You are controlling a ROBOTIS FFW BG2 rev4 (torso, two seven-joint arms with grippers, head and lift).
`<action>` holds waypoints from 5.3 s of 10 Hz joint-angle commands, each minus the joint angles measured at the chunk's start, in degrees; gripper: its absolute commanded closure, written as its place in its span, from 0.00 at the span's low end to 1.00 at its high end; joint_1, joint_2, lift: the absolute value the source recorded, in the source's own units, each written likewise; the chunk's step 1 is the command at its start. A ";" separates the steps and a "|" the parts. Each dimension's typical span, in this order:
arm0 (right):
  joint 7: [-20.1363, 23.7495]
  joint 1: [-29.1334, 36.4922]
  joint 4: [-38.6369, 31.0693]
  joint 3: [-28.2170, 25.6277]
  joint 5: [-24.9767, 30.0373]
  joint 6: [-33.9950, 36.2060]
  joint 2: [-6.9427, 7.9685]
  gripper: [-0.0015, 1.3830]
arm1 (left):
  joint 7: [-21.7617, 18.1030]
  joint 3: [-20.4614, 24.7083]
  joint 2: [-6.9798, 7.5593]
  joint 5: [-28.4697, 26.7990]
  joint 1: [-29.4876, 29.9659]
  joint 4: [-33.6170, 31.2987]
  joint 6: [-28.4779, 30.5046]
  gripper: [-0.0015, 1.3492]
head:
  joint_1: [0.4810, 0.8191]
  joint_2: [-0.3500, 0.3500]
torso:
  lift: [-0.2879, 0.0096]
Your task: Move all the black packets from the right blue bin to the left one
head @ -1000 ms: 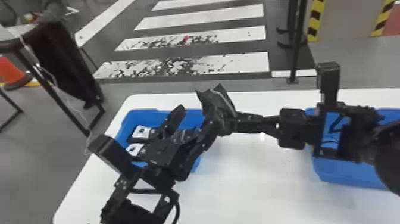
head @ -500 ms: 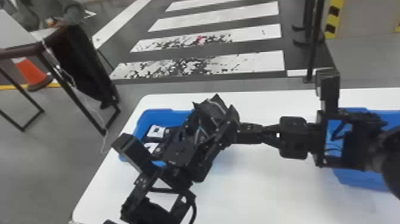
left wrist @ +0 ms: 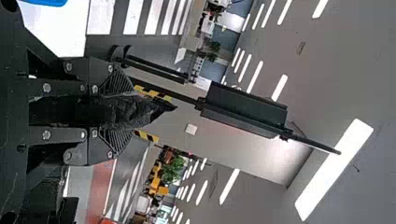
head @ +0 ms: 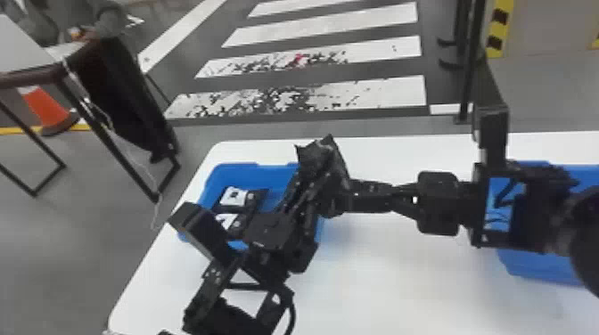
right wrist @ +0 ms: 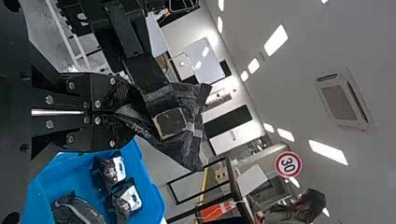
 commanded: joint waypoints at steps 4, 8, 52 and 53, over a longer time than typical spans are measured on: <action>0.08 0.99 3.43 -2.09 -0.60 -2.93 -0.10 0.14 | 2.29 2.79 -0.35 -1.08 -1.66 6.17 -5.33 0.90 | 0.63 0.99 | 0.40; -0.09 4.78 3.43 -11.46 4.20 -4.61 0.60 0.11 | 8.71 8.84 -0.62 -17.31 -12.35 24.87 -15.88 0.75 | 0.63 1.00 | 0.40; -33.41 48.94 -30.17 -37.40 26.48 -26.55 9.30 0.12 | 12.84 0.50 -1.41 -15.60 2.13 10.81 -13.49 0.15 | 0.63 0.55 | 0.40; -33.41 48.94 -30.17 -37.40 26.37 -26.55 9.30 0.12 | 12.84 0.50 -1.41 -15.60 2.13 10.81 -13.49 0.15 | 0.63 0.55 | 0.40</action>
